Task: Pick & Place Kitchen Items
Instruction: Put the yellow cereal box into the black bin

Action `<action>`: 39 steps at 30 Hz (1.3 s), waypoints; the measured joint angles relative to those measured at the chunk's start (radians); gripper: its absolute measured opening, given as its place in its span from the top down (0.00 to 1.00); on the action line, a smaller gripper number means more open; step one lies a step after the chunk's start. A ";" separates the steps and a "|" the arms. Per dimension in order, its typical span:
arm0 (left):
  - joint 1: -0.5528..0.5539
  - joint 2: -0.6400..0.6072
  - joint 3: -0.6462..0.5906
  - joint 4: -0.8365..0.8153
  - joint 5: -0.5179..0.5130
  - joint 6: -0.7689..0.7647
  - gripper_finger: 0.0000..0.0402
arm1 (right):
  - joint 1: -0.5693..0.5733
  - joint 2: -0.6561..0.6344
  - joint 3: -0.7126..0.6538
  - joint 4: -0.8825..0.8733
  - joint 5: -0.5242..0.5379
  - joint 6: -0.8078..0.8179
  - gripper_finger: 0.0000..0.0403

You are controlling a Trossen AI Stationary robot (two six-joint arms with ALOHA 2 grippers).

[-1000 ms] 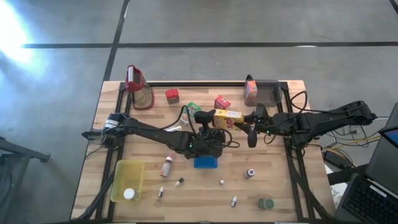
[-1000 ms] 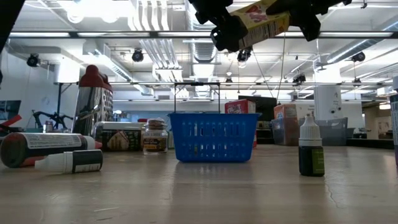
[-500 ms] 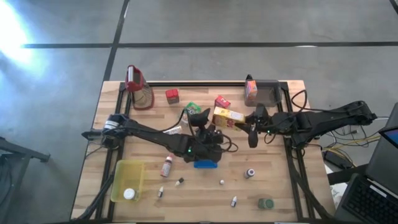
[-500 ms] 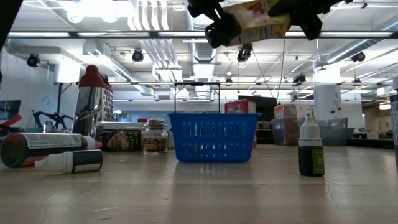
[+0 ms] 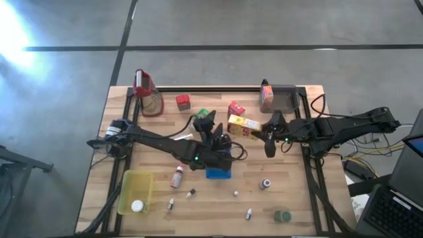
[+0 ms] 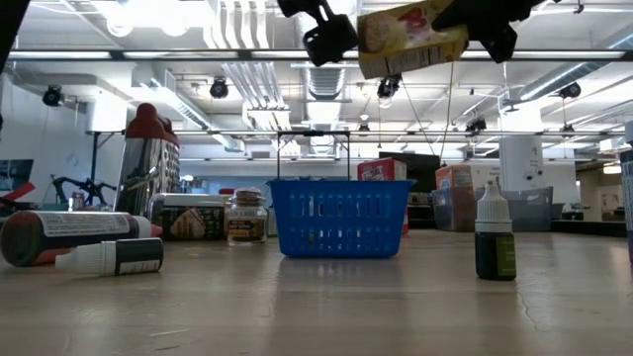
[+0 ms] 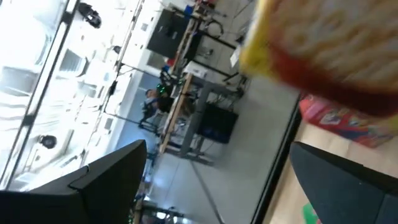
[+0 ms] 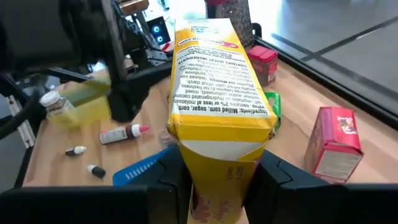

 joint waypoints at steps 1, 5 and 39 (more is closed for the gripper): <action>0.000 -0.004 0.000 -0.036 -0.011 -0.031 0.00 | 0.000 0.000 0.000 -0.007 -0.001 0.007 0.75; 0.006 -0.027 0.000 -0.204 -0.034 -0.228 0.00 | 0.000 -0.004 0.000 -0.031 -0.001 0.020 0.77; 0.002 -0.038 -0.460 -0.037 0.069 -1.026 0.00 | -0.741 0.379 0.694 -0.982 -0.153 0.114 0.76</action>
